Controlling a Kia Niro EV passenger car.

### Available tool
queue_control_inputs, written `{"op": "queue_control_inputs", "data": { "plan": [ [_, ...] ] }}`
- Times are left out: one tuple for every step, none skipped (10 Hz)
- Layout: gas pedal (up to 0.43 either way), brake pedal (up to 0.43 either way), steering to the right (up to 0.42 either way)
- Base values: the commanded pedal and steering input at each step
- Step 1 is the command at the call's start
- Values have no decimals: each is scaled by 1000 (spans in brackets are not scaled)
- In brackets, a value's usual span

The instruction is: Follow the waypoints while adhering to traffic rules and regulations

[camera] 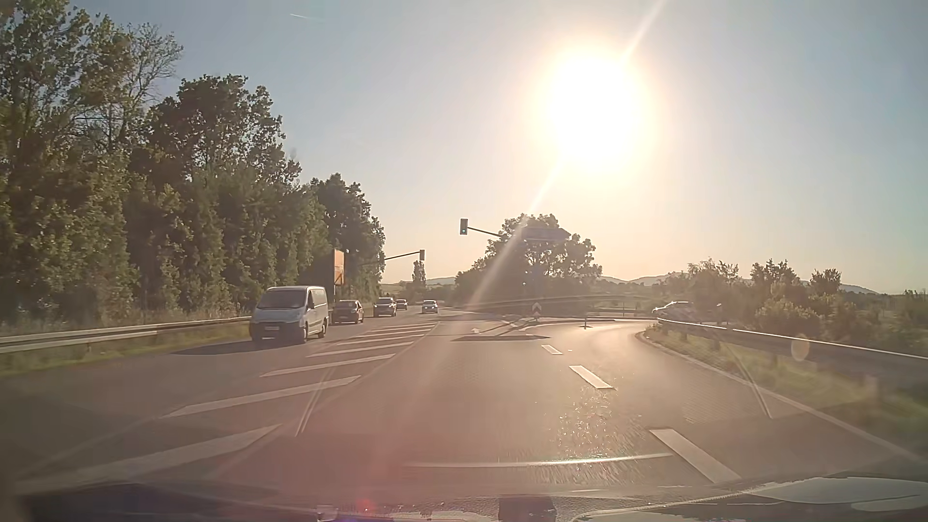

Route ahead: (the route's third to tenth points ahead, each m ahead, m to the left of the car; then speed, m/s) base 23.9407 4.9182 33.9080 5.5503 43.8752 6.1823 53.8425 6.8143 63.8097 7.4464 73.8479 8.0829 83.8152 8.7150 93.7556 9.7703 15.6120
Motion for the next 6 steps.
{"op": "queue_control_inputs", "data": {
  "plan": [
    [79, 0, -5],
    [79, 0, -5],
    [67, 0, -6],
    [67, 0, -5],
    [67, 0, -6],
    [67, 0, -6]
  ]
}}
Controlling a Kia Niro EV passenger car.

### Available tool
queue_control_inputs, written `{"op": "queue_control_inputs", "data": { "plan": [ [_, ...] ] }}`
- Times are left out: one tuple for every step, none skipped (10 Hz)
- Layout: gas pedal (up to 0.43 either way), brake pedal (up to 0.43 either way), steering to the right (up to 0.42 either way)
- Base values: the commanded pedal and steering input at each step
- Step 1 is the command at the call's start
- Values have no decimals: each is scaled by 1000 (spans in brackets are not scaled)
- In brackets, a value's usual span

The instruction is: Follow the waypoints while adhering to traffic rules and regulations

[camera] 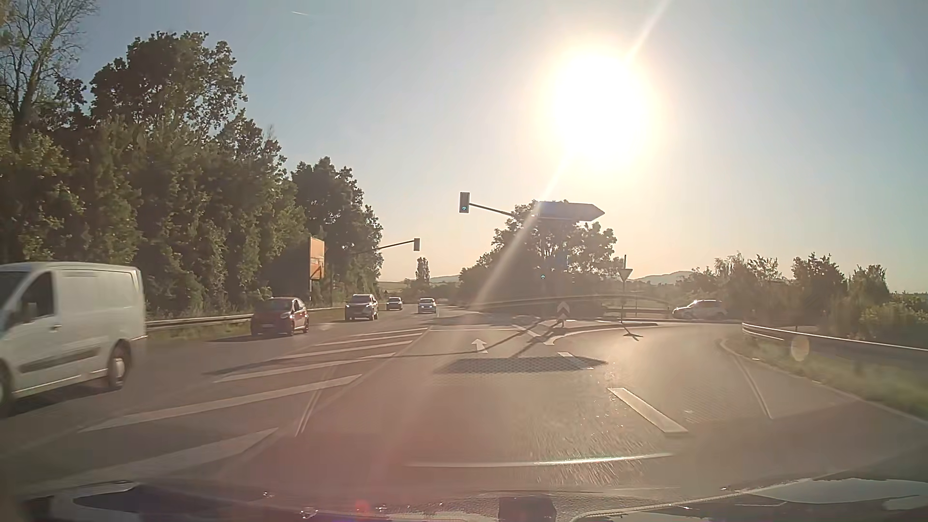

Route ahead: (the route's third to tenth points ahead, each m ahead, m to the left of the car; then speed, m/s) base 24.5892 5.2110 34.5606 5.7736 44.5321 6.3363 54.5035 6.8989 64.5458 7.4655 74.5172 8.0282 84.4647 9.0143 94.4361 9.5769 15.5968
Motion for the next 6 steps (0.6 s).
{"op": "queue_control_inputs", "data": {
  "plan": [
    [67, 0, -5],
    [67, 0, -6],
    [67, 0, -5],
    [67, 0, -5],
    [67, 0, -5],
    [67, 0, -6]
  ]
}}
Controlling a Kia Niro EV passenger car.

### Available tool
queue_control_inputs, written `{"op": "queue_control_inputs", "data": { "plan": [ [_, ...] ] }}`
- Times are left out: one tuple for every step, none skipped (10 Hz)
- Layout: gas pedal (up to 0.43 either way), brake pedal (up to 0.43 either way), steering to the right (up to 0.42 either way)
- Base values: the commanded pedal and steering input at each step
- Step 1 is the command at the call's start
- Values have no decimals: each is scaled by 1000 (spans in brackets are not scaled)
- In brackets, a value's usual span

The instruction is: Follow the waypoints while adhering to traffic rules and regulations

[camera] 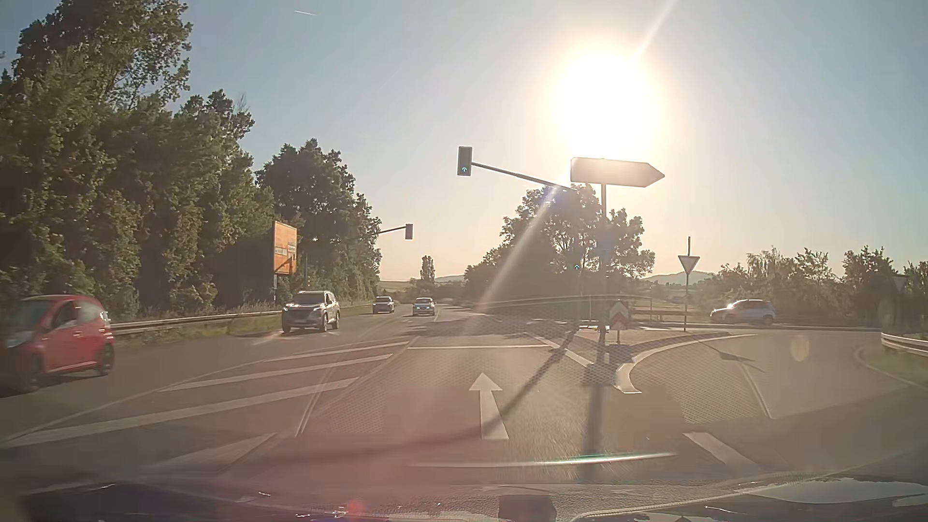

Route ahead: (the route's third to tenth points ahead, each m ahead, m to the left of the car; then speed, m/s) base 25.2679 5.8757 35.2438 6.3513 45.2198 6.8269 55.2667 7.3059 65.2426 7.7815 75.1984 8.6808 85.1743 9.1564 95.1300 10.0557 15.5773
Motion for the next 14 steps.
{"op": "queue_control_inputs", "data": {
  "plan": [
    [67, 0, -5],
    [67, 0, -6],
    [67, 0, -6],
    [67, 0, -5],
    [67, 0, -5],
    [67, 0, -5],
    [67, 0, -5],
    [67, 0, -6],
    [67, 0, -5],
    [67, 0, -6],
    [67, 0, -7],
    [67, 0, -7],
    [67, 0, -7],
    [67, 0, -8]
  ]
}}
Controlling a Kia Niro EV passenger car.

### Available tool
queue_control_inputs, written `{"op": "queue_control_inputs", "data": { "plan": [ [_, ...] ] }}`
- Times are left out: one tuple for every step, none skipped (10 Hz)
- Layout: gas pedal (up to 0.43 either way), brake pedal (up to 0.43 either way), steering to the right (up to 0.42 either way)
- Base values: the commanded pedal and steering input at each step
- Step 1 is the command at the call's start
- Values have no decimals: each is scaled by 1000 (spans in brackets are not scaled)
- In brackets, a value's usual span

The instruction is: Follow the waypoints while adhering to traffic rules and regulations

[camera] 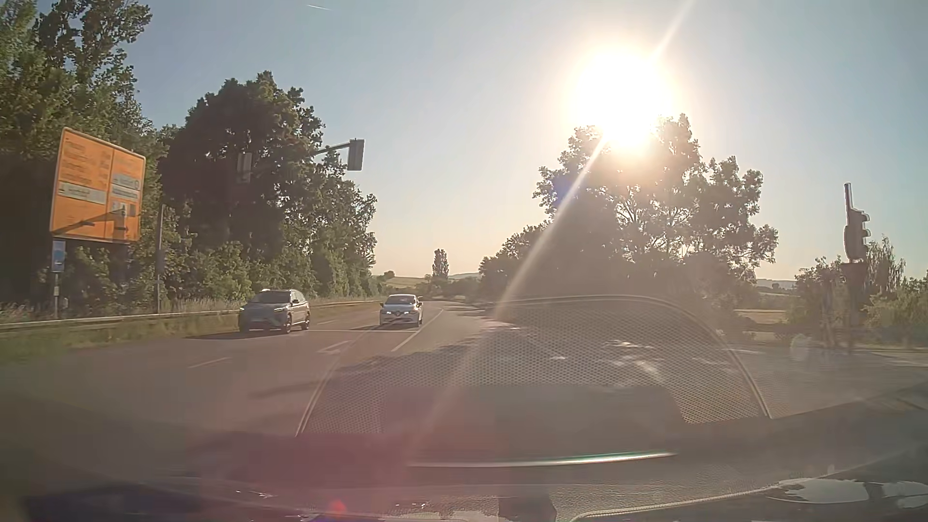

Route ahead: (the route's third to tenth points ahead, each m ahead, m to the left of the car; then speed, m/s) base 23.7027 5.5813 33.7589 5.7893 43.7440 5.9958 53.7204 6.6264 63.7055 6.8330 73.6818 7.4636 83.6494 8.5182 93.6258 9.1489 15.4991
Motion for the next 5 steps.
{"op": "queue_control_inputs", "data": {
  "plan": [
    [59, 0, -7],
    [39, 0, -7],
    [28, 0, -7],
    [20, 0, -6],
    [20, 0, -6]
  ]
}}
